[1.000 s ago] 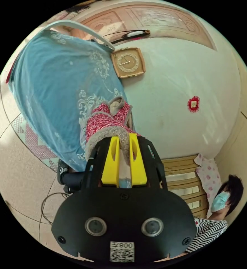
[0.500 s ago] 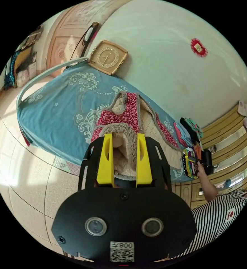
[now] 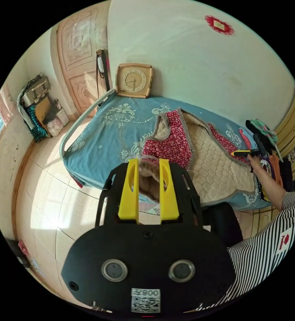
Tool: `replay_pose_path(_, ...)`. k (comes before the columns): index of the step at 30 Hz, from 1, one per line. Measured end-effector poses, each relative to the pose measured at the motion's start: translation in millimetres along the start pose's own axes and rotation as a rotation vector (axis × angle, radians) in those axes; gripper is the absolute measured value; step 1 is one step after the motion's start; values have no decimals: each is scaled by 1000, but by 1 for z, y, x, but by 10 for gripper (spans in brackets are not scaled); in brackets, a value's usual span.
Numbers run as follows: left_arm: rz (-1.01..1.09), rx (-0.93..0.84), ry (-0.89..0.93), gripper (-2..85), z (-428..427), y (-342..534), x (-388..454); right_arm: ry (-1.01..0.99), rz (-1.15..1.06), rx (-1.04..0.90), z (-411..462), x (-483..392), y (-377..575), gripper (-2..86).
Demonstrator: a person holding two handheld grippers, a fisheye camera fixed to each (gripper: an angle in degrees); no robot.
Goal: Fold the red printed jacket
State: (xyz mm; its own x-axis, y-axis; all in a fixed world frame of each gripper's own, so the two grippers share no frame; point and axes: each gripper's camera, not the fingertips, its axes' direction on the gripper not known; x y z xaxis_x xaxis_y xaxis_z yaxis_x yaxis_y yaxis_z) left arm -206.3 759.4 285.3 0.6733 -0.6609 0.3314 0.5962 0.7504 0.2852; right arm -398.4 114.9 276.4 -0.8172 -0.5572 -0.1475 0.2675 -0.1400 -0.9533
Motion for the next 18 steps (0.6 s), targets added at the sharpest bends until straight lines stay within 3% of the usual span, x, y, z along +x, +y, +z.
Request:
replay_pose_path(2, 30, -7, -136, 71, -7, -13, 15, -3, -7, -10, 16, -5, -12, 103)
replay_pose_path(4, 22, 14, -153, 70, -12, -23, 20, 8, -15, -15, 27, -9, -18, 106)
replay_pose_path(7, 71, 44, 73, 79, 6, -50, 36, 50, -45, -35, 45, -19, -25, 111)
replay_pose_path(12, 177, -34, 367, 91, 135, -120, 113, 163, -82, -83, 73, -36, -37, 95)
replay_pose_path(16, 199, -274, 548, 82, 279, -174, 192, 218, -89, -88, 82, -38, -42, 69)
replay_pose_path(18, 258, -389, 448, 53, 323, -187, 220, 199, -64, -70, 80, -32, -43, 48)
